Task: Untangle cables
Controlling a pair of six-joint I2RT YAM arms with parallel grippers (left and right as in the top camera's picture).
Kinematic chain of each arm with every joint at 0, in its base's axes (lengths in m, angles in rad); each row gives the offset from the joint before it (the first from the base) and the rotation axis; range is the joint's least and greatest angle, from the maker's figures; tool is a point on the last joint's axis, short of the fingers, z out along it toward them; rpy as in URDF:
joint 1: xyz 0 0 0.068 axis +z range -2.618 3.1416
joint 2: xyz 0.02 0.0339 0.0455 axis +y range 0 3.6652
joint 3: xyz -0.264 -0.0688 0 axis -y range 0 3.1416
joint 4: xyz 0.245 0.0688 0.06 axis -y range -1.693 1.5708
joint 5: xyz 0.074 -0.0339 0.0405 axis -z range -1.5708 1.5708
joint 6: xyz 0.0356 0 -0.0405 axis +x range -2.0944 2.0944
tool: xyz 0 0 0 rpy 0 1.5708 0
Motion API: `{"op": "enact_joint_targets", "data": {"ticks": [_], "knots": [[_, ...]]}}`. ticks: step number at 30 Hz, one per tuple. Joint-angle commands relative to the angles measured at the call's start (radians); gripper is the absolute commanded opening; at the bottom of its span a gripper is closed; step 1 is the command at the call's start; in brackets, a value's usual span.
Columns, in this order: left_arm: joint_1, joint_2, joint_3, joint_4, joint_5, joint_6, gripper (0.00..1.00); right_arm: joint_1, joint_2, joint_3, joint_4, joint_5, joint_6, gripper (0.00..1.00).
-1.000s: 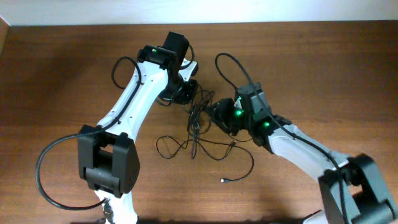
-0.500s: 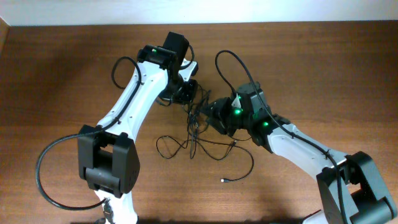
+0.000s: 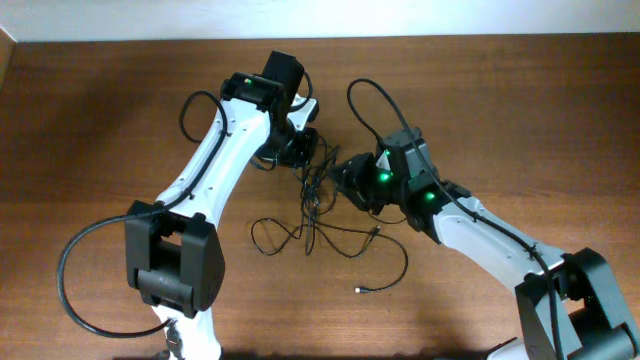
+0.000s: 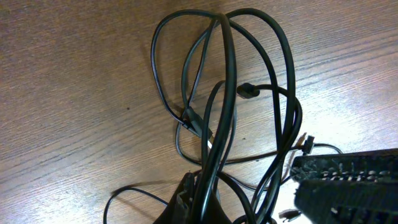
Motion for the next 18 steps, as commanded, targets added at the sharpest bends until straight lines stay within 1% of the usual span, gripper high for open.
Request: {"op": "enact_joint_targets", "data": {"ticks": [1, 3, 6, 10, 14, 15, 18], "knots": [[-0.001, -0.025, 0.017, 0.003, 0.011, -0.006, 0.00, 0.039, -0.021, 0.017, 0.003, 0.089, -0.015, 0.42], [-0.001, -0.025, 0.017, 0.005, 0.011, -0.006, 0.00, 0.061, -0.011, 0.017, 0.005, 0.119, -0.015, 0.42], [-0.001, -0.025, 0.017, 0.003, 0.011, -0.006, 0.00, 0.064, -0.010, 0.017, 0.026, 0.113, -0.015, 0.42], [-0.001, -0.025, 0.017, 0.005, 0.011, -0.006, 0.00, 0.061, -0.012, 0.020, 0.111, 0.066, -0.015, 0.42], [-0.001, -0.025, 0.017, 0.005, 0.011, -0.006, 0.00, 0.063, -0.010, 0.021, 0.029, 0.132, -0.021, 0.42], [-0.001, -0.025, 0.017, 0.005, 0.011, -0.006, 0.00, 0.063, -0.005, 0.021, 0.015, 0.137, -0.043, 0.42], [-0.001, -0.025, 0.017, 0.005, 0.011, -0.006, 0.00, 0.078, 0.027, 0.021, 0.014, 0.136, -0.056, 0.42]]}}
